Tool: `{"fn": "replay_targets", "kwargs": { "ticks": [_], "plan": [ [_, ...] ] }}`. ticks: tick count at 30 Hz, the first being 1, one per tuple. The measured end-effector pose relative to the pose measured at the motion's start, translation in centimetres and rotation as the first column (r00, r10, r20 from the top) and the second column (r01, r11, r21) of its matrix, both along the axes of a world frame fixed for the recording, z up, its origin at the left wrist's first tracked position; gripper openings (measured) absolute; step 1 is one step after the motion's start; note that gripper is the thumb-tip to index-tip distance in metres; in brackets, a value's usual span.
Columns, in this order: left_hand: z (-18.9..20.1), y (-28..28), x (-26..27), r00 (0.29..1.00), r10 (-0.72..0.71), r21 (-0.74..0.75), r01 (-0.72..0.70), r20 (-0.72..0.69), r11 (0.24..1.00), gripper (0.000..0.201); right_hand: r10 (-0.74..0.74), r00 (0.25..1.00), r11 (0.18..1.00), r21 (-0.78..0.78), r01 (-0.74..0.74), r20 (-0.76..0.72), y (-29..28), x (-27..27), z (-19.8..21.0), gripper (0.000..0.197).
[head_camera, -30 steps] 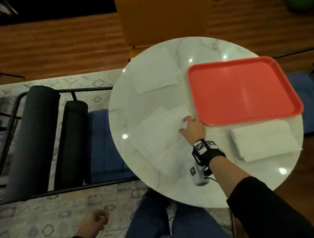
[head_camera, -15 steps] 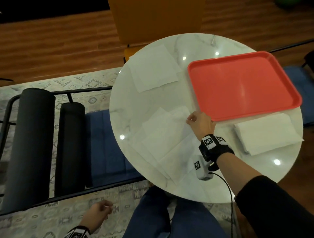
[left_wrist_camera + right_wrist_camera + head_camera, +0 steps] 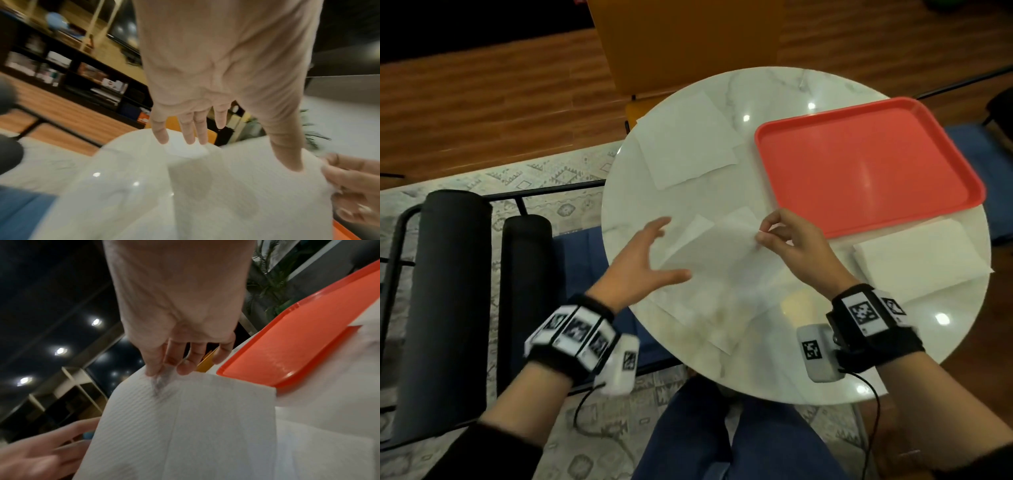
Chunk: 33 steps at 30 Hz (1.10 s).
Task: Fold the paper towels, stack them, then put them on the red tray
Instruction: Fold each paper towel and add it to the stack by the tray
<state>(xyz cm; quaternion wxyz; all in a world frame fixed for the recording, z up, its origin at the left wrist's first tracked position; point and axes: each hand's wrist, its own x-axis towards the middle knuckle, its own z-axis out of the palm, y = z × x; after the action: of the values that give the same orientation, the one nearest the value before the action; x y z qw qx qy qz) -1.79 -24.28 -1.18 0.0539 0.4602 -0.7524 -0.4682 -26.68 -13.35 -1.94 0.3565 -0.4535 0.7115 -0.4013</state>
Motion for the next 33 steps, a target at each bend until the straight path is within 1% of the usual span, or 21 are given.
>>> {"fn": "replay_targets", "kwargs": {
  "ticks": [1,2,3,5,6,7,9,10,11,12,14,16,17,19,21,23,25,27,29,31,33],
  "plan": [
    [0.4,-0.5,-1.6,0.998,-0.068,-0.003,0.068,-0.001,0.998,0.091,-0.014,0.997,1.000,-0.019,0.015,0.077,0.3,0.0,0.7,0.011],
    [0.7,-1.0,-3.0,0.992,-0.124,-0.006,0.124,0.007,0.992,0.089,-0.029,0.989,0.999,-0.027,0.033,0.146,0.6,-0.2,1.3,0.011],
    [0.9,-1.4,-4.0,0.986,-0.169,-0.002,0.169,0.004,0.986,0.078,-0.041,0.980,0.999,-0.022,0.046,0.194,0.9,-0.5,1.6,0.011],
    [1.4,-2.0,-5.4,0.970,-0.243,0.010,0.243,-0.012,0.970,0.041,-0.057,0.975,0.998,0.011,0.056,0.215,1.8,-1.4,1.8,0.017],
    [1.6,-2.1,-5.9,0.960,-0.280,0.020,0.280,-0.012,0.960,0.026,-0.050,0.983,0.998,0.041,0.044,0.178,2.2,-1.9,1.8,0.030],
    [1.8,-2.1,-6.3,0.947,-0.322,0.031,0.322,-0.003,0.946,0.019,-0.021,0.995,0.997,0.078,0.013,0.097,2.6,-2.4,1.9,0.048],
    [2.3,-1.8,-7.3,0.906,-0.424,0.085,0.423,0.001,0.902,0.015,0.121,0.987,0.981,0.163,-0.103,-0.103,2.6,-2.8,2.7,0.079],
    [2.5,-1.7,-7.7,0.877,-0.480,0.131,0.477,-0.004,0.869,0.014,0.216,0.959,0.961,0.213,-0.176,-0.183,2.3,-2.7,3.2,0.087],
    [2.7,-1.6,-8.2,0.845,-0.535,0.173,0.528,-0.012,0.831,0.014,0.309,0.923,0.932,0.267,-0.245,-0.232,1.9,-2.5,3.7,0.086],
    [2.9,-1.5,-8.6,0.815,-0.579,0.207,0.570,-0.019,0.795,0.015,0.384,0.889,0.900,0.316,-0.300,-0.248,1.4,-2.4,3.8,0.079],
    [3.3,-1.5,-9.1,0.779,-0.626,0.256,0.615,-0.046,0.746,0.019,0.459,0.860,0.853,0.381,-0.357,-0.223,0.4,-2.6,3.5,0.049],
    [3.5,-2.3,-9.4,0.787,-0.614,0.305,0.600,-0.062,0.739,0.021,0.406,0.912,0.868,0.335,-0.366,-0.055,-0.5,-3.2,3.2,0.032],
    [3.4,-2.9,-9.4,0.805,-0.592,0.311,0.574,-0.042,0.757,0.021,0.355,0.934,0.885,0.303,-0.352,0.050,-0.8,-3.5,3.0,0.027],
    [2.5,-4.3,-9.4,0.855,-0.518,0.259,0.494,0.029,0.830,0.020,0.255,0.960,0.913,0.299,-0.277,0.113,-1.5,-4.3,2.1,0.020],
    [0.6,-5.6,-9.6,0.901,-0.422,0.124,0.409,0.100,0.904,0.019,0.183,0.980,0.925,0.325,-0.197,0.072,-2.2,-5.1,0.7,0.020],
    [-1.6,-6.1,-9.7,0.937,-0.320,0.006,0.322,0.141,0.947,0.019,0.156,0.988,0.923,0.360,-0.139,-0.019,-2.8,-5.3,-0.9,0.022],
    [-3.8,-6.2,-9.9,0.962,-0.220,-0.037,0.228,0.160,0.973,0.017,0.154,0.976,0.912,0.401,-0.082,-0.151,-3.3,-5.1,-2.3,0.025],
    [-5.5,-5.9,-9.8,0.973,-0.135,-0.067,0.150,0.187,0.986,0.019,0.112,0.967,0.918,0.397,-0.012,-0.228,-3.4,-4.8,-2.8,0.027],
    [-6.8,-5.6,-9.5,0.986,-0.071,-0.088,0.085,0.152,0.993,0.019,0.038,0.971,0.937,0.346,0.047,-0.236,-3.1,-4.6,-3.1,0.026],
    [-7.3,-4.9,-9.1,0.998,-0.025,-0.090,0.030,0.058,0.996,0.015,-0.026,0.971,0.953,0.287,0.097,-0.240,-2.4,-4.4,-3.5,0.021],
    [-7.4,-3.8,-8.4,0.999,0.004,-0.080,-0.008,-0.047,0.997,0.011,-0.040,0.961,0.967,0.233,0.106,-0.272,-1.2,-4.2,-3.9,0.015]
  ]
}}
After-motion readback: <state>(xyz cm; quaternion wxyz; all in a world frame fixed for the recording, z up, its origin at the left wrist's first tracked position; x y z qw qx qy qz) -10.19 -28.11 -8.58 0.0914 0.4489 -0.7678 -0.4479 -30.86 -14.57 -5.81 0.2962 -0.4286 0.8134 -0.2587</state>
